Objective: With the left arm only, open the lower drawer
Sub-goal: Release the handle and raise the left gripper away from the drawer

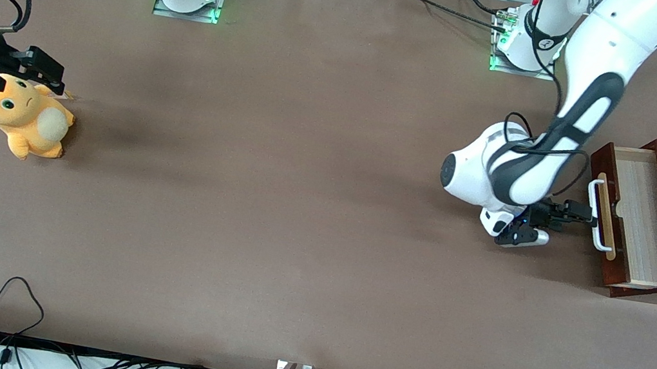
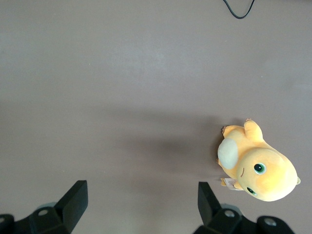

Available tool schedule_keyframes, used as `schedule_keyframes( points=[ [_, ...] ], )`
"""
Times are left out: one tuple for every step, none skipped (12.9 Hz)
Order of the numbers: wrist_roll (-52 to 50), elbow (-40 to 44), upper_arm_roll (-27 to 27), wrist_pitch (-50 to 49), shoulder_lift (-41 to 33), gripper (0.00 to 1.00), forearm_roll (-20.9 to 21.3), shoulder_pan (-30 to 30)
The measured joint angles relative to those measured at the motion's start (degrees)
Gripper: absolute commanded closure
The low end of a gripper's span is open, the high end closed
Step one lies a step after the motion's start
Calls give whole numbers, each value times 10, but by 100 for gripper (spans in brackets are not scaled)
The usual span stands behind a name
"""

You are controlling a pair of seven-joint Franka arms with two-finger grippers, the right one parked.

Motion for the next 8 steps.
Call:
schedule_keyframes(
  points=[
    [35,23,0,19,-23,0,-64,0],
    [62,46,3,32,-52,0,-141,1],
    [78,65,9,38,-75,0,-206,1],
    [96,83,18,40,-95,0,-268,1],
    [124,98,30,41,-113,0,-321,1],
    [162,111,48,42,-130,0,-374,1],
    [207,125,71,44,-145,0,-432,1],
    [255,137,98,45,-159,0,-488,2]
  ],
)
